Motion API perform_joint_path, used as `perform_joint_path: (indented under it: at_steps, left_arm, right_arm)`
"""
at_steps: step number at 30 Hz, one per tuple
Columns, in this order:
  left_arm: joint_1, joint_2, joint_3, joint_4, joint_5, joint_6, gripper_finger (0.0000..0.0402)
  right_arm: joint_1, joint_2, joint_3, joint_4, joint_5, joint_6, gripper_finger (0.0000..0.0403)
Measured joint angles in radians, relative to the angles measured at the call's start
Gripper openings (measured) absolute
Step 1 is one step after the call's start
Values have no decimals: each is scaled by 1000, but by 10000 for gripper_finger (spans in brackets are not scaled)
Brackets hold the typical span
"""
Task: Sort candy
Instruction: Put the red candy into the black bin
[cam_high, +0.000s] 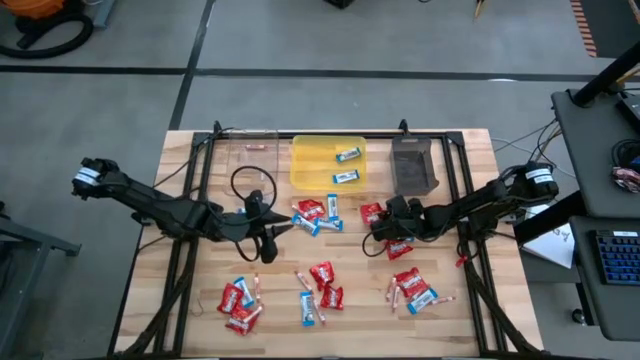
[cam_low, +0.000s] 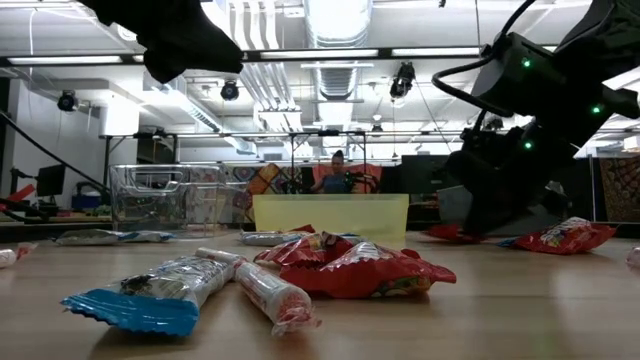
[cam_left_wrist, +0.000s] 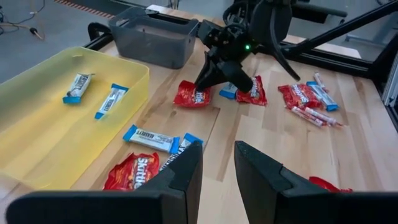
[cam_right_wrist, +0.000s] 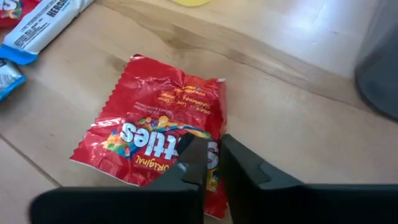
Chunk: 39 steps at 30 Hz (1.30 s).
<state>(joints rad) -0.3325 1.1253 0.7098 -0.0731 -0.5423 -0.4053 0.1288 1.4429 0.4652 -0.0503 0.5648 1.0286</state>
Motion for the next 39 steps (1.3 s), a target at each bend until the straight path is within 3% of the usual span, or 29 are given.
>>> perform_joint_path:
  at_steps: [7, 19, 22, 25, 28, 33, 39]
  left_arm:
    - [0, 53, 0, 37, 1, 4, 77]
    - [0, 107, 0, 116, 2, 24, 77]
    - [0, 110, 0, 123, 2, 30, 77]
    - [0, 114, 0, 123, 2, 35, 77]
    - [0, 114, 0, 126, 2, 36, 77]
    - [0, 114, 0, 130, 3, 44, 77]
    - [0, 114, 0, 133, 3, 53, 77]
  right_arm:
    - [28, -29, -3, 9, 2, -67, 9]
    - [153, -65, -3, 27, 161, -128, 8]
    - [174, -70, -3, 37, 129, -209, 8]
    - [178, -84, -3, 47, 9, -309, 9]
    - [174, -100, -3, 57, -16, -277, 12]
    - [153, -119, -2, 59, -23, -142, 56]
    - [145, -87, -2, 55, 15, 37, 160]
